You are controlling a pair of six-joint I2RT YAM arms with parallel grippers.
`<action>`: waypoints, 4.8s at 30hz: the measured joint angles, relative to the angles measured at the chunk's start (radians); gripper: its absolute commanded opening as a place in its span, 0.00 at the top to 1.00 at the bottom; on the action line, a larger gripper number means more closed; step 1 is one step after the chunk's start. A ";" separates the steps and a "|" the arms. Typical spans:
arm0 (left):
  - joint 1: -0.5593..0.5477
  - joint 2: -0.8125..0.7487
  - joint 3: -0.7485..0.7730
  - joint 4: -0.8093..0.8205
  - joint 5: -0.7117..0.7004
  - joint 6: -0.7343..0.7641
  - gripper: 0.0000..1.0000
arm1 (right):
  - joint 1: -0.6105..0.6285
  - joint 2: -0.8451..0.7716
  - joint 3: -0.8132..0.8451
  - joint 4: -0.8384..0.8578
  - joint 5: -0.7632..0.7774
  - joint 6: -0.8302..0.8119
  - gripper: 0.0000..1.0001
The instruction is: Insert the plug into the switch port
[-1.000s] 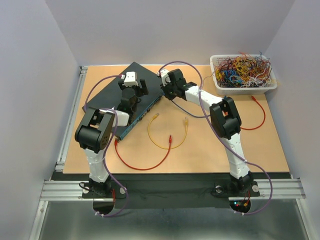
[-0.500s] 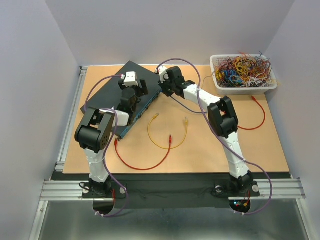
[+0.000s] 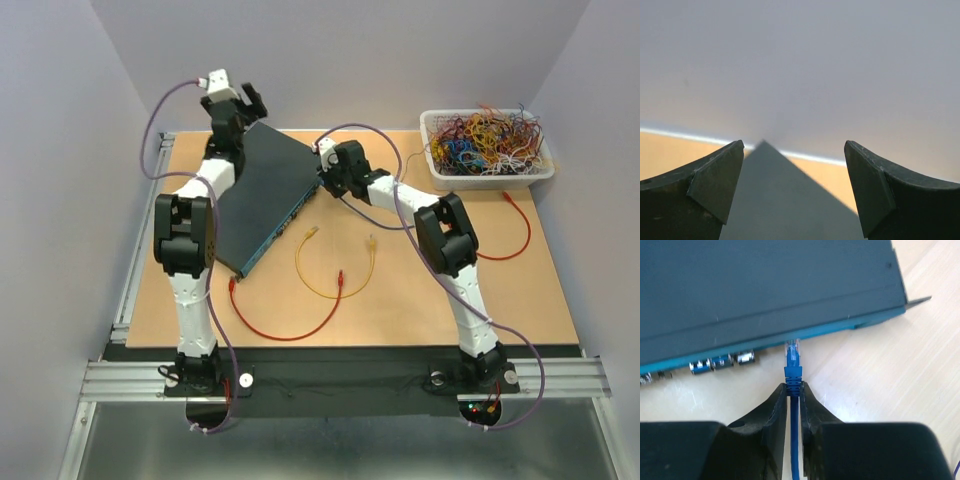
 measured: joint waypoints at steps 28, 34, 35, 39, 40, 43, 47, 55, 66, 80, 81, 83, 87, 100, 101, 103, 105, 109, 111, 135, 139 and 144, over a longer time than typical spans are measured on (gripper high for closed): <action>0.328 0.589 0.760 -0.557 0.478 -0.226 0.07 | 0.001 -0.397 -0.582 0.309 0.026 0.114 0.99; 0.333 0.620 0.773 -0.573 0.613 -0.294 0.16 | 0.001 -0.397 -0.585 0.309 0.047 0.117 0.99; 0.332 0.620 0.769 -0.567 0.630 -0.299 0.16 | 0.001 -0.396 -0.585 0.309 0.048 0.117 0.99; 0.317 0.604 0.666 -0.527 0.686 -0.301 0.17 | 0.001 -0.396 -0.585 0.308 0.048 0.117 0.99; 0.313 0.603 0.648 -0.496 0.705 -0.301 0.18 | 0.001 -0.394 -0.585 0.308 0.048 0.116 0.99; 0.298 0.581 0.607 -0.472 0.730 -0.293 0.20 | 0.001 -0.378 -0.573 0.302 0.048 0.113 1.00; 0.293 0.572 0.586 -0.450 0.758 -0.269 0.21 | 0.001 -0.326 -0.520 0.273 0.052 0.101 1.00; 0.296 0.580 0.600 -0.449 0.804 -0.234 0.23 | 0.001 -0.216 -0.355 0.206 0.056 0.071 1.00; 0.280 0.588 0.641 -0.521 0.812 -0.130 0.21 | 0.001 -0.178 -0.299 0.162 0.077 0.048 1.00; 0.132 0.584 0.641 -0.538 0.811 -0.069 0.28 | 0.001 -0.280 -0.480 0.103 0.129 0.067 1.00; 0.125 0.579 0.624 -0.515 0.808 -0.075 0.28 | 0.001 -0.291 -0.488 0.091 0.141 0.068 1.00; 0.113 0.559 0.573 -0.466 0.784 -0.084 0.28 | 0.001 -0.297 -0.490 0.075 0.156 0.069 1.00; 0.110 0.531 0.506 -0.396 0.747 -0.119 0.30 | 0.001 -0.302 -0.498 0.074 0.190 0.084 1.00; 0.101 0.477 0.347 -0.189 0.637 -0.173 0.32 | 0.001 -0.393 -0.539 0.108 0.224 0.121 1.00; 0.101 0.476 0.345 -0.187 0.635 -0.174 0.32 | 0.001 -0.393 -0.539 0.105 0.222 0.124 1.00; 0.098 0.475 0.343 -0.187 0.625 -0.176 0.32 | 0.001 -0.391 -0.539 0.106 0.220 0.127 1.00; 0.097 0.472 0.336 -0.180 0.616 -0.176 0.32 | 0.001 -0.390 -0.539 0.106 0.219 0.131 1.00; 0.096 0.472 0.336 -0.180 0.609 -0.179 0.33 | 0.001 -0.383 -0.539 0.106 0.208 0.144 1.00; 0.096 0.472 0.336 -0.180 0.605 -0.180 0.33 | 0.001 -0.381 -0.539 0.106 0.193 0.152 1.00; 0.095 0.470 0.330 -0.172 0.591 -0.181 0.34 | 0.011 -0.381 -0.552 0.114 0.166 0.196 1.00; 0.095 0.470 0.330 -0.172 0.591 -0.181 0.34 | 0.025 -0.381 -0.555 0.115 0.172 0.200 1.00; 0.095 0.470 0.330 -0.172 0.591 -0.181 0.35 | 0.026 -0.381 -0.557 0.117 0.180 0.204 1.00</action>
